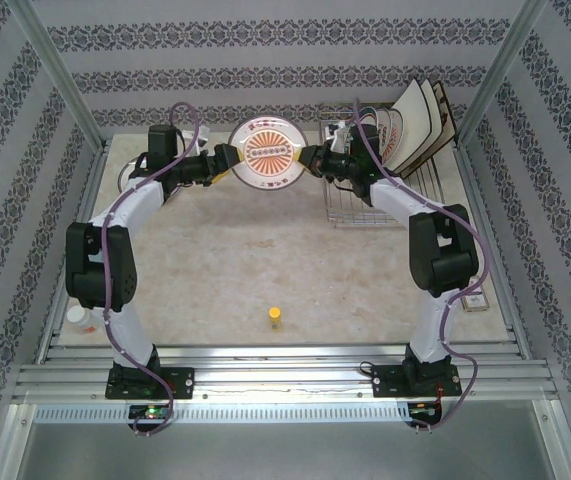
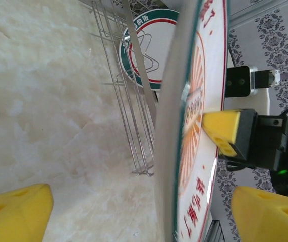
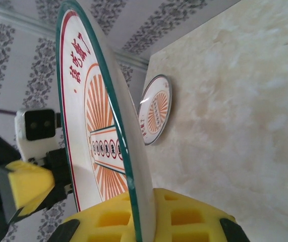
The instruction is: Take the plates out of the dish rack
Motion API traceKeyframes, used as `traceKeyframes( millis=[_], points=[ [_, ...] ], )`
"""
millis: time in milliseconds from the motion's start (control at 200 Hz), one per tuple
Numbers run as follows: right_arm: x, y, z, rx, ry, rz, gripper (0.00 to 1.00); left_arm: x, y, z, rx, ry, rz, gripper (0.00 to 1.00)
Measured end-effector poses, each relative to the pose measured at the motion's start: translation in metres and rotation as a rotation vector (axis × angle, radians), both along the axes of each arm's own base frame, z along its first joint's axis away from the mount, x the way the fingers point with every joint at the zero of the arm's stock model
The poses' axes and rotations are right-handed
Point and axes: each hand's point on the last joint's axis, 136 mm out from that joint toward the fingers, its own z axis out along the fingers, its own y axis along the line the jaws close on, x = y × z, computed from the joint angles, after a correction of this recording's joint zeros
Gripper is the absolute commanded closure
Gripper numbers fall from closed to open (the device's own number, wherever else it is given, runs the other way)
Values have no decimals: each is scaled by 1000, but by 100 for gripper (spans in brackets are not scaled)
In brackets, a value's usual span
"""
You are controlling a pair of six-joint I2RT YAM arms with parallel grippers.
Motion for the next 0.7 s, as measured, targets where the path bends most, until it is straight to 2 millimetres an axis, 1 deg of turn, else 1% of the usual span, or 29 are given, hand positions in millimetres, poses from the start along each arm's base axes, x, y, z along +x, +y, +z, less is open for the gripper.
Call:
traceKeyframes(
  millis=[65, 110, 165, 190, 270, 305, 410, 505, 510, 520, 555, 560, 570, 590, 645, 690, 700],
  points=[
    [-4, 9, 0, 3, 0, 23, 100, 1, 0, -2, -2, 6, 1, 24],
    [-7, 14, -2, 3, 4, 37, 100, 1, 0, -2, -1, 5, -1, 40],
    [-9, 19, -5, 3, 11, 50, 100, 2, 0, -1, -4, 6, -1, 53],
    [-10, 20, -7, 2, 14, 55, 100, 2, -1, 0, -4, 2, -2, 60],
    [-9, 21, -12, 0, 25, 57, 100, 2, -1, 2, -5, -2, -2, 89],
    [-9, 21, -13, 1, 29, 58, 100, 3, 0, 2, -1, -3, 2, 99],
    [-8, 23, -5, 4, -9, 68, 100, 5, 3, -5, 4, 27, 26, 100],
    [-8, 23, -8, 1, 3, 70, 100, 5, 2, -3, -2, 24, 20, 100],
    [-8, 23, -8, 1, 4, 70, 99, 5, 2, -3, -2, 25, 20, 100],
    [-8, 23, -8, 1, 6, 70, 93, 5, 2, -3, -3, 26, 20, 100],
    [-8, 23, -9, 0, 10, 70, 65, 4, 2, -3, -4, 27, 20, 100],
    [-8, 23, -9, 0, 10, 70, 64, 4, 2, -3, -4, 27, 20, 100],
    [-7, 23, -10, -1, 13, 69, 56, 5, 2, -3, -4, 27, 21, 100],
    [-7, 23, -10, -1, 18, 69, 46, 5, 2, -3, -4, 26, 20, 100],
    [-6, 23, -7, -5, 20, 69, 24, 5, 2, -2, -4, 22, 20, 100],
    [-5, 23, -4, -15, 12, 68, 11, 5, 2, -4, -4, 23, 22, 100],
    [-4, 23, -3, -18, 8, 67, 7, 4, 2, -5, -5, 26, 23, 100]
  ],
)
